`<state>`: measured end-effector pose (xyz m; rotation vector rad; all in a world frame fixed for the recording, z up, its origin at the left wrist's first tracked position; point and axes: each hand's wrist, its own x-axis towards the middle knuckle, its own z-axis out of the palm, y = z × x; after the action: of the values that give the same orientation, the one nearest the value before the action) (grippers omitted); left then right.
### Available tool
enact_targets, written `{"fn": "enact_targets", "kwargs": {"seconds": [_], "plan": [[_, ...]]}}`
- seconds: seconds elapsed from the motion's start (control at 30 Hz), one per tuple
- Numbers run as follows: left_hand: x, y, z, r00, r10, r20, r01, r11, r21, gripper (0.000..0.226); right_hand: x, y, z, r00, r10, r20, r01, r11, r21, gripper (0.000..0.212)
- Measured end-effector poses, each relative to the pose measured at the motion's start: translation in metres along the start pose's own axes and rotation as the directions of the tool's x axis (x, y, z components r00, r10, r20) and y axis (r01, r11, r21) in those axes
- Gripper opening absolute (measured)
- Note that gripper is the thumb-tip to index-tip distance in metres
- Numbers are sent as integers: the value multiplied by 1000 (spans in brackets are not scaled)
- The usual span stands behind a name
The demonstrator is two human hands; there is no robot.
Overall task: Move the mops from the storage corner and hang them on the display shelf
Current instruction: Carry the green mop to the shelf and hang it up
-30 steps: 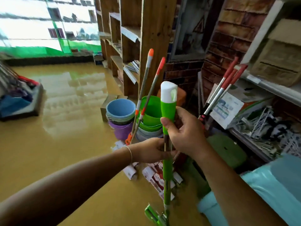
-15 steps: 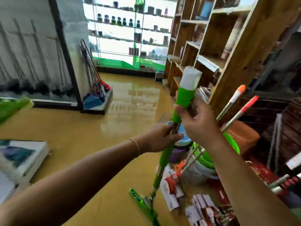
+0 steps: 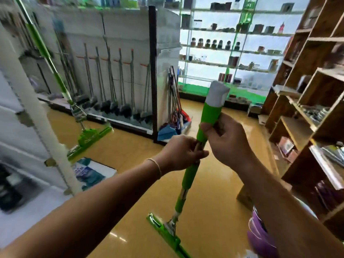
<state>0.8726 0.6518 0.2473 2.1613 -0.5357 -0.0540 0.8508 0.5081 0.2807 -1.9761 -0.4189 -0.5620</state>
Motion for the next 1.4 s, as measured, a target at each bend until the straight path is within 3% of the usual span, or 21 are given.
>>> {"fn": "enact_targets", "kwargs": {"seconds": [0.23,0.37,0.5,0.73,0.87,1.07,1.2,1.4], "plan": [[102,-66,-54,987,-80,-139,78,997,-22,20,127,62,58,994,-68,84,67,998,7,4],[153,-112,-87,974,-106,-200,95,993,-66,18,192,92,100,987,-93,130,87,995,45,16],[207,-159,-124,961,-128,-246,115,991,-65,19,260,122,147,979,-111,169,93,990,106,4],[302,-224,-206,981,-121,-150,112,992,-64,13,376,167,228,981,-83,175,54,985,166,20],[362,-254,-249,987,-148,-68,143,987,-80,18,439,187,258,975,-106,196,68,979,192,9],[448,-306,-287,983,-153,-100,145,986,-85,17,533,235,301,968,-122,221,72,973,219,11],[506,-349,-314,965,-200,-170,194,980,-55,20,599,274,340,950,-156,269,88,964,251,18],[579,-411,-362,901,-259,-349,291,956,41,31,701,318,403,875,-251,413,121,941,315,5]]}}
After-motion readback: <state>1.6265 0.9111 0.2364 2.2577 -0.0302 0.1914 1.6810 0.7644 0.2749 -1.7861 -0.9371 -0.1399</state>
